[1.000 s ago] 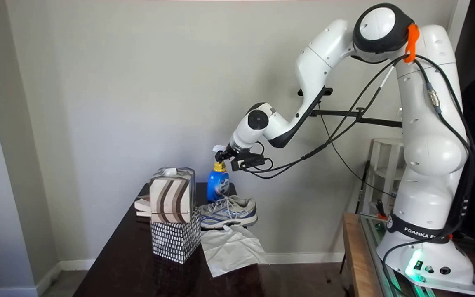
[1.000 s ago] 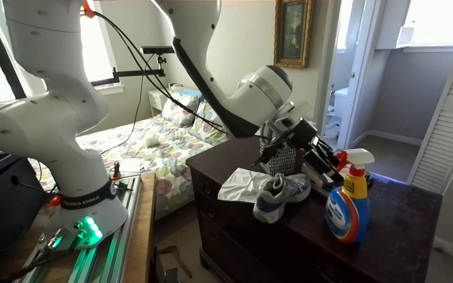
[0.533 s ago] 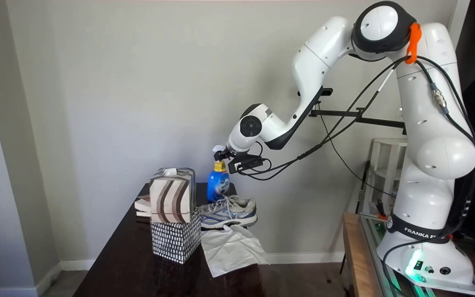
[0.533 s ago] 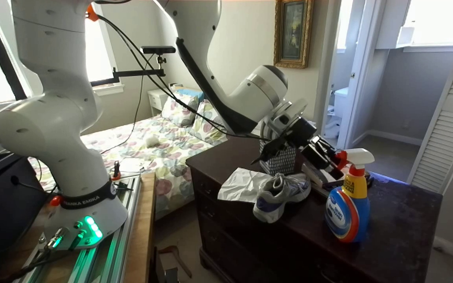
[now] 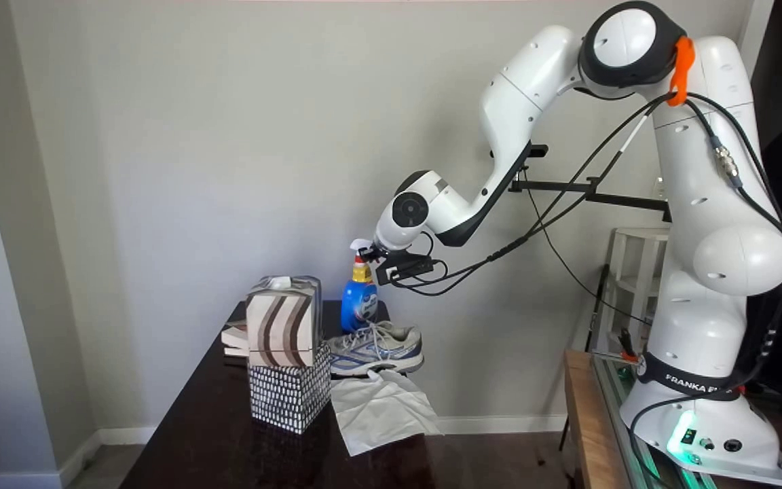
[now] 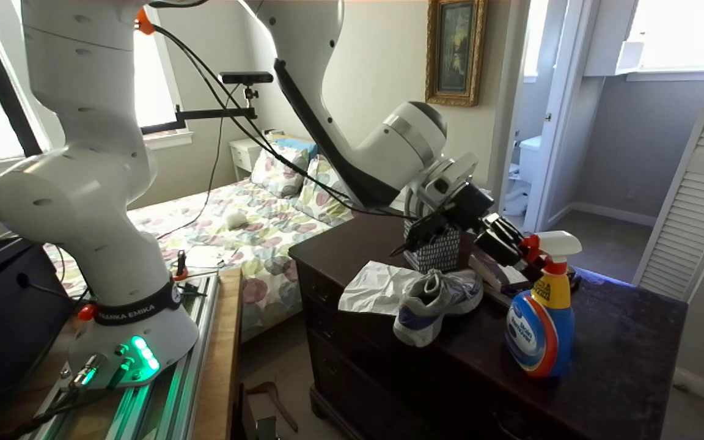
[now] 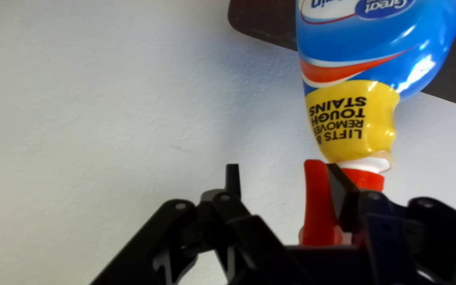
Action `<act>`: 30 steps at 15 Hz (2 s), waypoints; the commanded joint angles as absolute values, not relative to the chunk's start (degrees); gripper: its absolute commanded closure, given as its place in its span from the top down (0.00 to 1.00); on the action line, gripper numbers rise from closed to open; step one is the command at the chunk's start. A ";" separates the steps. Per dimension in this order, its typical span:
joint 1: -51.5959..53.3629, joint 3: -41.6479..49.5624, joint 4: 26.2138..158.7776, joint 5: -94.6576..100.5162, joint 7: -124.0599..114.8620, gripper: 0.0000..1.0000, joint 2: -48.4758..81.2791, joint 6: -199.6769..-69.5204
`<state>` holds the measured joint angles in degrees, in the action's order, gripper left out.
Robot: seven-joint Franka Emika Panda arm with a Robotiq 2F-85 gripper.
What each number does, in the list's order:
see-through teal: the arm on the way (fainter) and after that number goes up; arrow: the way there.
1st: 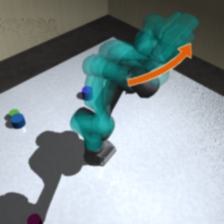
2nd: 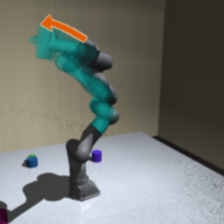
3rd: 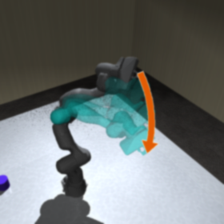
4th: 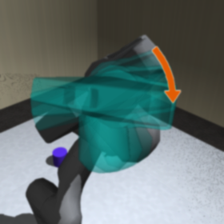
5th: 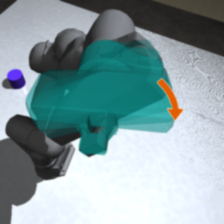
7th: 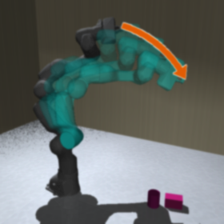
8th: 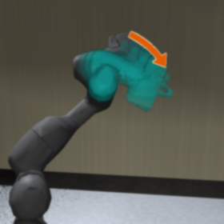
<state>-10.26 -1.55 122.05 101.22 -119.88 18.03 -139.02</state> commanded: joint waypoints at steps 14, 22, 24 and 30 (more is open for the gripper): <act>-11.61 0.85 121.18 125.18 -122.66 0.02 17.19 -153.14; -14.94 0.50 120.34 139.54 -126.38 0.02 16.51 -161.50; -16.22 0.13 119.58 144.72 -128.49 0.02 16.42 -164.21; -23.02 -8.33 114.96 144.65 -122.19 0.02 17.90 -168.39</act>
